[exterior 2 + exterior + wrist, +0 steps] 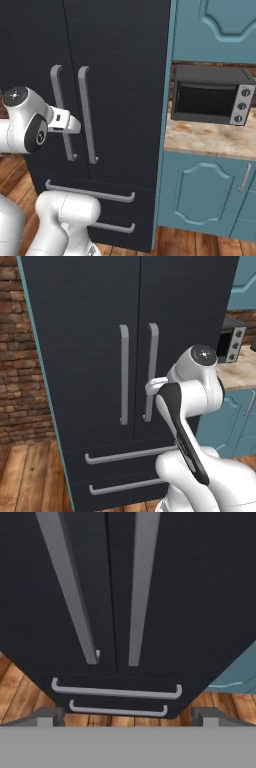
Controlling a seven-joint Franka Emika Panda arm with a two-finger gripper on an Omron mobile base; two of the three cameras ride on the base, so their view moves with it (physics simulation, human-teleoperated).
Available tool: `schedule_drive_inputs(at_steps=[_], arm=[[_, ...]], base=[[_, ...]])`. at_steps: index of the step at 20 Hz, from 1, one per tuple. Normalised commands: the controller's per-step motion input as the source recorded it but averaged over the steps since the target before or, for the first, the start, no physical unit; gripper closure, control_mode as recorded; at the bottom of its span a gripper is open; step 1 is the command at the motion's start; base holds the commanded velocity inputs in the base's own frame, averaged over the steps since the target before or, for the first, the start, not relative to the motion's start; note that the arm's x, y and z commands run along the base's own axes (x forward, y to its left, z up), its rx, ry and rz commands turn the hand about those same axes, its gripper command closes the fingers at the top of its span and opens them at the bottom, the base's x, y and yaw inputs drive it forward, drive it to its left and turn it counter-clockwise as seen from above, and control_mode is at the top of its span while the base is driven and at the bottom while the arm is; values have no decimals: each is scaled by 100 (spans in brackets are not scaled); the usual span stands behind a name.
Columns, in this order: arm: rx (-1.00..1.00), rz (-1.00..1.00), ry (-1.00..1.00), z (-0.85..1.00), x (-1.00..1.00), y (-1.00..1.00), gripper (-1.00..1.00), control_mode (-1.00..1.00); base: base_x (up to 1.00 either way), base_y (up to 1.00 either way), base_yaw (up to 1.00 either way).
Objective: Take the lemon wedge from the fridge and place it on the plate with fish on the dining counter.
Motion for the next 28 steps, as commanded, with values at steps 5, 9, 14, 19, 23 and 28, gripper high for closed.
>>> schedule_drive_inputs(at_steps=[5,9,14,19,23,28], arm=[[0,0,-1,0,-2,0,-100,-100],[0,0,0,-2,61,-18,-100,-100],[0,6,0,-3,89,-27,-100,-100],[0,4,-1,-17,87,-1,-100,-100],[0,0,0,-18,92,18,-100,-100],[0,0,-1,-20,78,23,-100,-100]], base=[[0,0,0],[0,0,0],[0,0,0],[0,0,0],[0,0,0],[0,0,0]])
